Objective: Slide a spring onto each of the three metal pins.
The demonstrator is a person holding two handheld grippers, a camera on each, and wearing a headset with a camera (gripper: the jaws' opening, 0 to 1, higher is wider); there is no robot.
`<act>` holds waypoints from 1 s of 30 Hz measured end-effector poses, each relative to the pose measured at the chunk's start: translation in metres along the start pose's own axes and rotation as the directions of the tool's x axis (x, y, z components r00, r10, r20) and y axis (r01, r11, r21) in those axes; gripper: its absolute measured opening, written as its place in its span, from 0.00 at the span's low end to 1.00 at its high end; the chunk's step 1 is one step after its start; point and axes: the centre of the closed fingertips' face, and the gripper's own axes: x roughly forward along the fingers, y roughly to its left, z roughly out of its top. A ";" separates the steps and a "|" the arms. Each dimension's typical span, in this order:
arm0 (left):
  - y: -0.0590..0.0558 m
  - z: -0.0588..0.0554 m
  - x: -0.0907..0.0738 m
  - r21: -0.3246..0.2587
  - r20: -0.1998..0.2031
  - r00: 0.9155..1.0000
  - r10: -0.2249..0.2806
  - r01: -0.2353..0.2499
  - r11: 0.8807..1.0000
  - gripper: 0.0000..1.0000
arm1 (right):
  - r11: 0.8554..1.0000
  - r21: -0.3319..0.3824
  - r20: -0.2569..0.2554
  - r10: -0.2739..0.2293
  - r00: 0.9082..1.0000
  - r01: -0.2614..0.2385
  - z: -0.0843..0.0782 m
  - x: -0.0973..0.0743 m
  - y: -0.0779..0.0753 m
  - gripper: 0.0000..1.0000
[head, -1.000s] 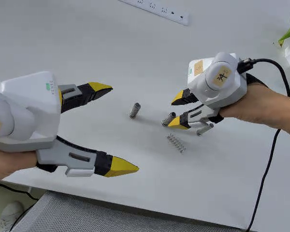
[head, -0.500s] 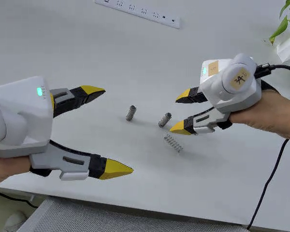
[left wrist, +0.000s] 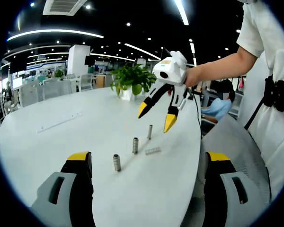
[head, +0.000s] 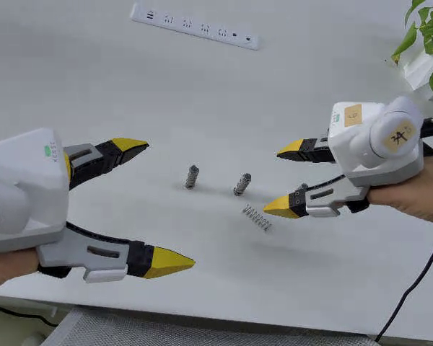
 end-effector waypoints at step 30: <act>-0.007 -0.001 0.005 0.015 -0.037 0.999 -0.026 0.026 1.000 0.99 | 0.987 0.157 0.021 -0.029 0.999 0.025 -0.050 0.007 0.037 0.51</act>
